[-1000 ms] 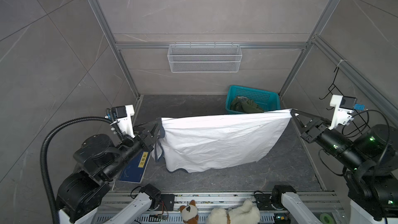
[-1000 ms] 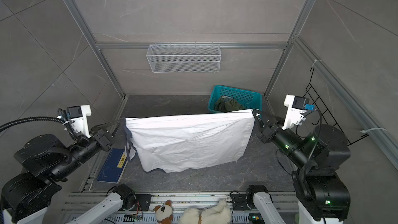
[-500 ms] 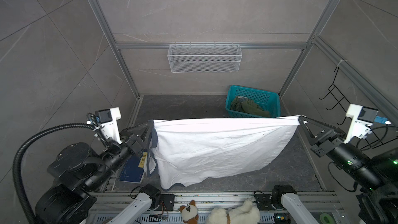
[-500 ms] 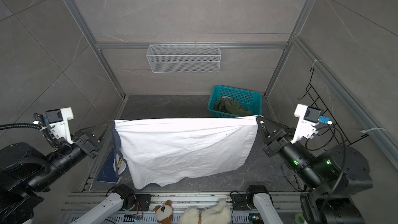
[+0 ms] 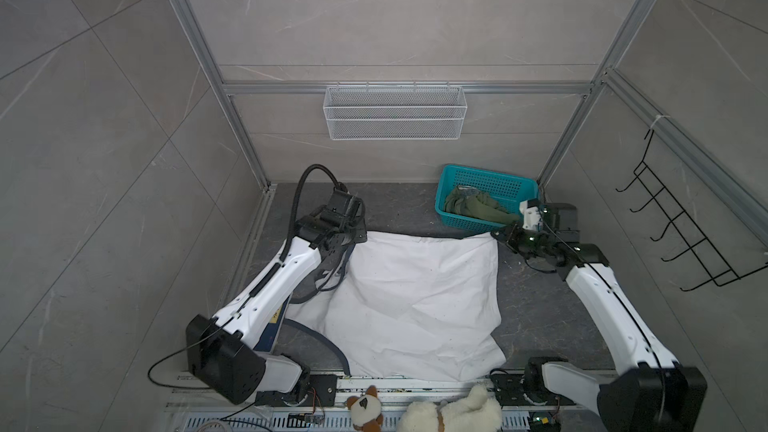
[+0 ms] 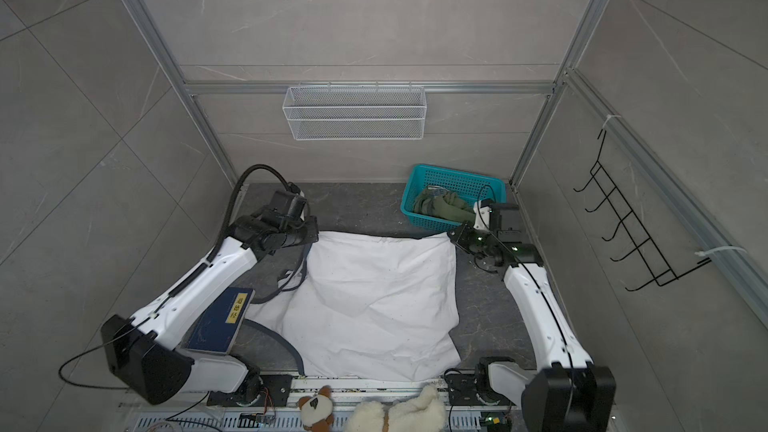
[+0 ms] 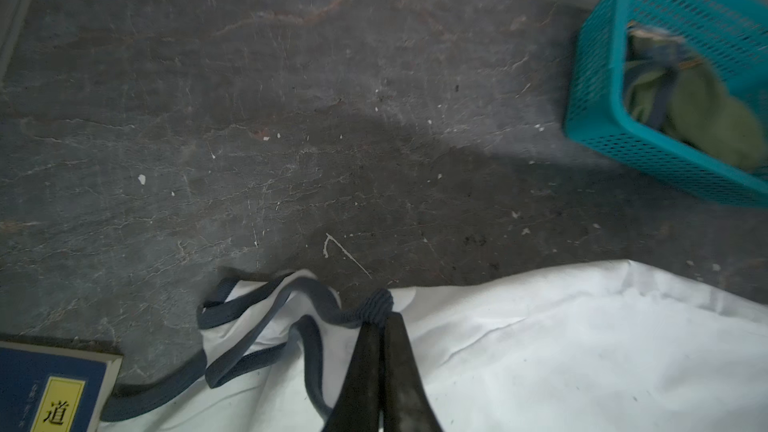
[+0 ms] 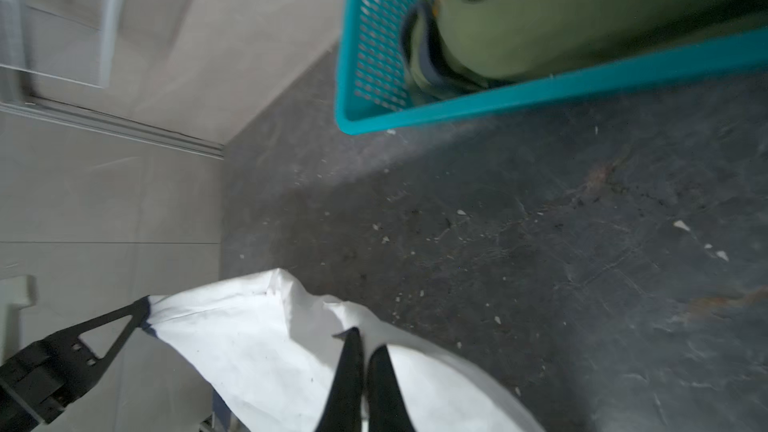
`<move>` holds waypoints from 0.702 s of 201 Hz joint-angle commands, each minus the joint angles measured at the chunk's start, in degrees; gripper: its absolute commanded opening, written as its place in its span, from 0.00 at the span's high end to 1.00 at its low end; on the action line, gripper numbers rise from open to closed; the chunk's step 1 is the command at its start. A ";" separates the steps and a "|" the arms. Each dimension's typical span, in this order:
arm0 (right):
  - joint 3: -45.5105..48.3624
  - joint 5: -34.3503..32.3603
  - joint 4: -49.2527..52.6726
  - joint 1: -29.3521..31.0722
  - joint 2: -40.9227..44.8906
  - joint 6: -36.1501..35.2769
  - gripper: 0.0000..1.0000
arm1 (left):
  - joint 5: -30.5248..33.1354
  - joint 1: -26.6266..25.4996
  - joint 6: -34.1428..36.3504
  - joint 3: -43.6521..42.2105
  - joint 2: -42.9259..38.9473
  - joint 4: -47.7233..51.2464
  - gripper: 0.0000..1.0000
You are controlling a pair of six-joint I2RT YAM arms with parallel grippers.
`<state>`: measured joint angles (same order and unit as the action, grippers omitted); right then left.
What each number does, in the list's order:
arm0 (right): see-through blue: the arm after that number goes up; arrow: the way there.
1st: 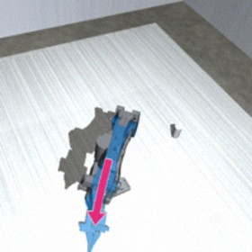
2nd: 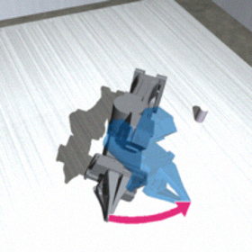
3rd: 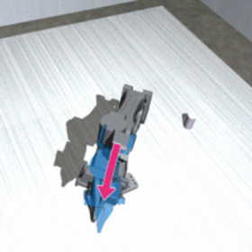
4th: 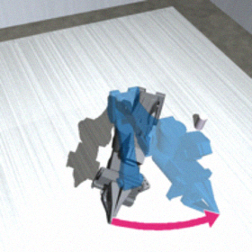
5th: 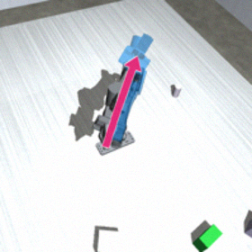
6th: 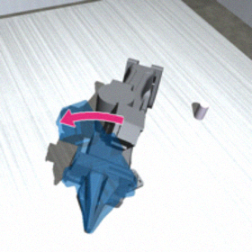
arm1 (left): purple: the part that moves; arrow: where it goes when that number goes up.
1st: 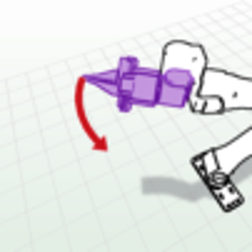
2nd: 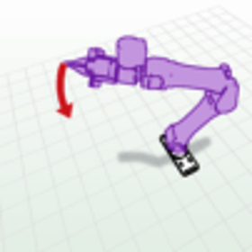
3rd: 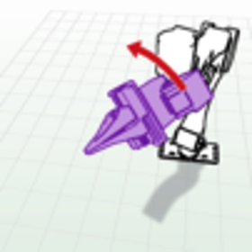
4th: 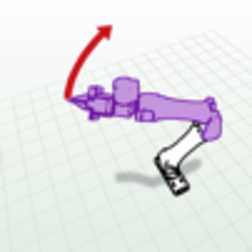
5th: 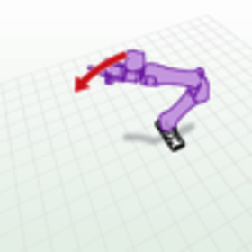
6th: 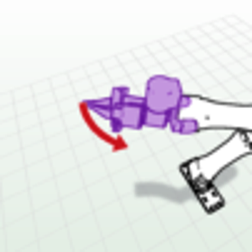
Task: Fold and stack the tank tops
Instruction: 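Lower the stretched tank top onto the table with both grippers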
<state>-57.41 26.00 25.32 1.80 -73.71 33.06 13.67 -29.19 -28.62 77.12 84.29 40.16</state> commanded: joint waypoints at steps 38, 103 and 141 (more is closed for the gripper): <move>0.45 -10.18 -17.31 3.10 -21.17 0.97 1.00 | 6.45 2.34 1.81 5.07 19.64 -10.72 1.00; -5.14 -16.53 -20.03 3.01 -31.30 -1.63 1.00 | 1.20 4.84 3.14 8.17 28.57 -17.20 1.00; -9.69 -20.50 -16.89 1.03 -33.42 -2.28 1.00 | -0.30 5.20 3.40 9.55 30.23 -17.56 1.00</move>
<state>-63.02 9.45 6.63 4.62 -105.38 32.01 14.72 -24.45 -26.50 84.44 114.02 24.77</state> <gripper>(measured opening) 0.046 0.049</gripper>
